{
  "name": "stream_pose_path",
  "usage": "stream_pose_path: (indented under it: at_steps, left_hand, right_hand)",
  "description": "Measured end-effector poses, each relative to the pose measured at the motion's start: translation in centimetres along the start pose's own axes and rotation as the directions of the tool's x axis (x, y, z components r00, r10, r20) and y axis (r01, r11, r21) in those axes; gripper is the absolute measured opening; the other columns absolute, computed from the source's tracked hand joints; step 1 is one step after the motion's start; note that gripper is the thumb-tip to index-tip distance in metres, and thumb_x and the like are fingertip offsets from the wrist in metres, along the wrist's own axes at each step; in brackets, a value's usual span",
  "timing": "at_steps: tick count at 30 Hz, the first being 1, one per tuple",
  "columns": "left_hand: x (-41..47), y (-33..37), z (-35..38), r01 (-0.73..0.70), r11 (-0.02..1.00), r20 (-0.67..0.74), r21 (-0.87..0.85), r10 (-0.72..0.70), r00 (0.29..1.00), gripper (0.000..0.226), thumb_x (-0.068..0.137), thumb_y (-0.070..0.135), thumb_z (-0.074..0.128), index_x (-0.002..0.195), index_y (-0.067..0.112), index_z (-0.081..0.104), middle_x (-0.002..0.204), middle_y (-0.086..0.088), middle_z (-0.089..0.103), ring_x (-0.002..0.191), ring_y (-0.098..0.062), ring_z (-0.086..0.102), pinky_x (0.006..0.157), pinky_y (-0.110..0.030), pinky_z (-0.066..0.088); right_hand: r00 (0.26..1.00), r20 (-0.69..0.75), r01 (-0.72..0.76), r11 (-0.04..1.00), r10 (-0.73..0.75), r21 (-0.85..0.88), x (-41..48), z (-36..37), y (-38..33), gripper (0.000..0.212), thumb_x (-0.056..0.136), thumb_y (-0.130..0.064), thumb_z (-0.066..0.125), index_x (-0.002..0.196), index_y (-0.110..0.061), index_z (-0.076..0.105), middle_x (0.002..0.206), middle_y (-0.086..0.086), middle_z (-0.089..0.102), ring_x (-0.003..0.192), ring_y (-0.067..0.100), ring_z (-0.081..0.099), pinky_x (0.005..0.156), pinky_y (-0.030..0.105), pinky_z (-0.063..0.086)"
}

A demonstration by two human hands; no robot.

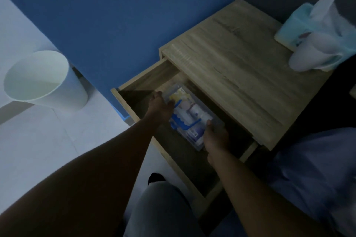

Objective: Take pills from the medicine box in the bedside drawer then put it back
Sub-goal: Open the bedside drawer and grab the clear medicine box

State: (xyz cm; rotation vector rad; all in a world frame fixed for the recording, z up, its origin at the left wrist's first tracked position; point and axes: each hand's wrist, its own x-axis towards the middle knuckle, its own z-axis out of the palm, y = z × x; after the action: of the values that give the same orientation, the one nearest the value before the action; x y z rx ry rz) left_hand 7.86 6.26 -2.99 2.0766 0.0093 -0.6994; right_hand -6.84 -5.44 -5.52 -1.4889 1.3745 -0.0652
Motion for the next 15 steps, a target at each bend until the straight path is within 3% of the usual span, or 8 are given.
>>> stream_pose_path:
  at_steps: [3,10,15]
  left_hand:
    - [-0.5,-0.5,-1.0,-0.016,1.000,0.019,0.026,0.016,1.000,0.043,0.094,0.026,0.059,0.134,0.015,0.047,0.124,-0.008,0.057,0.096,-0.012,0.059,0.062,-0.020,0.046]
    - [-4.3,1.1,-4.0,-0.056,0.989,0.037,0.138,0.051,0.998,0.037,0.096,0.023,0.056,0.131,0.011,0.050,0.126,-0.013,0.056,0.112,-0.026,0.059,0.092,-0.045,0.054]
    - [-6.9,3.4,-5.9,-0.114,0.987,-0.043,0.110,0.119,0.992,0.030,0.097,0.030,0.055,0.122,0.013,0.056,0.108,-0.005,0.064,0.099,-0.021,0.064,0.071,-0.030,0.054]
  right_hand:
    - [0.999,-0.012,-0.045,0.998,0.046,0.037,-1.0,-0.1,-0.5,0.043,0.096,-0.045,0.055,0.134,-0.024,0.052,0.118,0.008,0.064,0.098,0.020,0.066,0.074,0.035,0.057]
    - [0.981,0.122,-0.174,0.959,0.150,0.222,-5.5,-2.0,-1.3,0.039,0.095,-0.039,0.059,0.130,-0.022,0.055,0.115,0.008,0.067,0.098,0.023,0.069,0.088,0.046,0.059]
    - [0.963,0.265,-0.149,0.926,0.055,0.348,-8.7,-4.7,-3.6,0.040,0.096,-0.035,0.061,0.132,-0.021,0.056,0.116,0.009,0.069,0.098,0.026,0.072,0.088,0.050,0.059]
